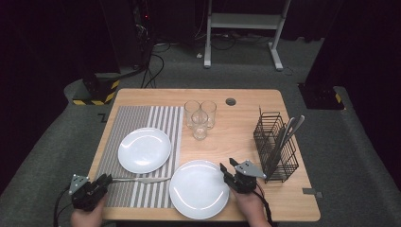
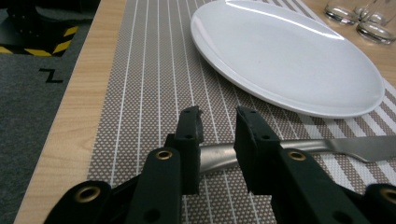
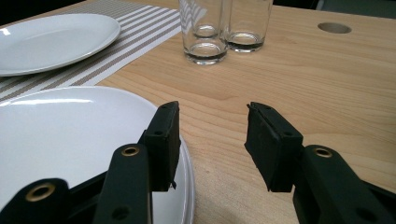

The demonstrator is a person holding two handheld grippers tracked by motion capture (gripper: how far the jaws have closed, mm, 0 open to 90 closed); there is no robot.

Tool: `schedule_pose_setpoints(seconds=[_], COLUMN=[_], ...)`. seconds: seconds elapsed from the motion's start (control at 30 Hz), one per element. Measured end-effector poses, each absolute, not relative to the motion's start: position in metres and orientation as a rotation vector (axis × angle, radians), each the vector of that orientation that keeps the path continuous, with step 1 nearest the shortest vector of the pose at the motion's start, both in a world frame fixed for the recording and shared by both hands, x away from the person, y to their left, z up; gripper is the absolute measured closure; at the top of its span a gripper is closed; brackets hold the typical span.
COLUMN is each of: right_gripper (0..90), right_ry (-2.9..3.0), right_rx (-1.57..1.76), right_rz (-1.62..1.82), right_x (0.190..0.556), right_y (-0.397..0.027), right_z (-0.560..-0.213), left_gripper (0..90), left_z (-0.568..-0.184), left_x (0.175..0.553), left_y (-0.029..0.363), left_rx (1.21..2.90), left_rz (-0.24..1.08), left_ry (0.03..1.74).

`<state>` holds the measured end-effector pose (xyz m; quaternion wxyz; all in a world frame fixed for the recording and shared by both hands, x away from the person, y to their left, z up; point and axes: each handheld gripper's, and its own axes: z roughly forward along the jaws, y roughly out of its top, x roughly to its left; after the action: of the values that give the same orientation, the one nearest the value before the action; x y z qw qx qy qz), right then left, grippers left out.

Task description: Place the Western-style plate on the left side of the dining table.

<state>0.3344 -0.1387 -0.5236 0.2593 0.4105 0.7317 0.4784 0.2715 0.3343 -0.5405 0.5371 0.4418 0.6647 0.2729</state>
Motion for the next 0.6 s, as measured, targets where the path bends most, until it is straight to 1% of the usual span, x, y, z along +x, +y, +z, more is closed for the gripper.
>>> schedule_pose_setpoints(seconds=[0.17,0.37,0.6], right_gripper=[54.4,54.4,54.4], right_ry=[1.98,1.974,1.973], right_rx=[1.115,1.119,1.122], right_rz=[1.298,1.302,1.305], right_x=[0.3339,0.3339,0.3339], right_y=[-0.1393,-0.1403,-0.1409], right_z=[-0.5228,-0.5222,-0.522], left_gripper=[71.1,67.2,70.6], left_z=[-0.5412,-0.5416,-0.5436], left_x=[0.2688,0.2679,0.2685], left_y=[0.332,0.3358,0.3344], left_rx=[1.085,1.078,1.107], left_rz=[0.663,0.655,0.667], left_ry=[1.591,1.604,1.634])
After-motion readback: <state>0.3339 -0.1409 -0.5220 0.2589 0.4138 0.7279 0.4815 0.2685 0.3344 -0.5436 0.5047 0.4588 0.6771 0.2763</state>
